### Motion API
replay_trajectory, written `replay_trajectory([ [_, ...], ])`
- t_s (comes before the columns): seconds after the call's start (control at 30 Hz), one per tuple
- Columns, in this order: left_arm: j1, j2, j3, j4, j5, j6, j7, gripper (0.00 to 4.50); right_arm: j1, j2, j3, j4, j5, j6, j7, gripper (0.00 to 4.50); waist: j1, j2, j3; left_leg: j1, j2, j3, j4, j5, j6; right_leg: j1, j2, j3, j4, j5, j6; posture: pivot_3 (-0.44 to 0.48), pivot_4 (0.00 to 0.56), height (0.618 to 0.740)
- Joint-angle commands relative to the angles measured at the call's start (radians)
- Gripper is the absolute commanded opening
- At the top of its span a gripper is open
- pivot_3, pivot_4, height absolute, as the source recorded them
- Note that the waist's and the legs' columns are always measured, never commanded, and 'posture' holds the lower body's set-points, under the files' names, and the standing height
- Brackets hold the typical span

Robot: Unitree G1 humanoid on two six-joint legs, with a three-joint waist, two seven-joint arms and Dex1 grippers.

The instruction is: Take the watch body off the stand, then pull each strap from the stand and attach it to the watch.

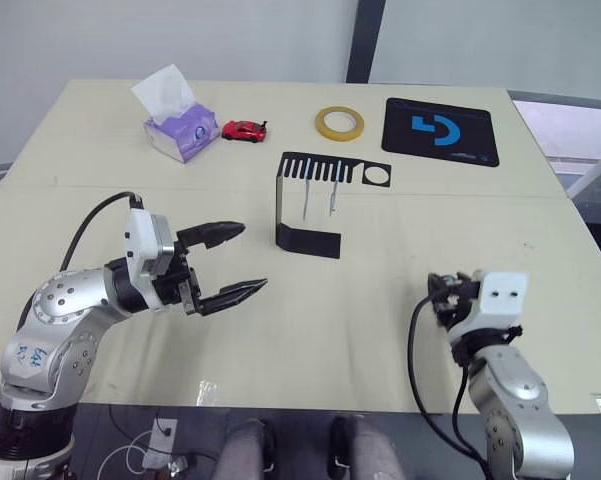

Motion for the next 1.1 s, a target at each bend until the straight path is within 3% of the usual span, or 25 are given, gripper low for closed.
replay_trajectory([
  [0.03, 0.038, 0.005, -0.013, -0.070, -0.046, 0.005, -0.048, 4.50, 0.051, -0.017, 0.047, 0.005, -0.015, -0.152, 0.047, 1.57, 0.001, 0.000, 0.000, 0.000, 0.000, 0.000, 0.000, 0.000, 0.000, 0.000, 0.000, 0.000, 0.000, 0.000, 0.000, 0.000, 0.150, 0.740],
  [0.43, 0.045, 0.043, -0.088, -0.032, -0.010, -0.027, -0.190, 4.50, 0.057, 0.003, 0.051, 0.181, -0.042, -0.285, 0.007, 1.57, 0.004, 0.000, 0.000, 0.000, 0.000, 0.000, 0.001, 0.000, 0.000, 0.000, -0.001, 0.001, -0.002, 0.000, -0.001, 0.000, 0.150, 0.740],
  [1.1, 0.023, 0.032, -0.071, 0.005, 0.018, -0.063, -0.188, 4.50, 0.014, 0.014, 0.060, 0.297, -0.053, -0.378, -0.032, 1.57, 0.003, -0.001, -0.001, 0.001, 0.000, 0.000, 0.002, 0.000, -0.001, 0.000, -0.001, 0.002, 0.000, 0.000, -0.001, 0.000, 0.150, 0.740],
])
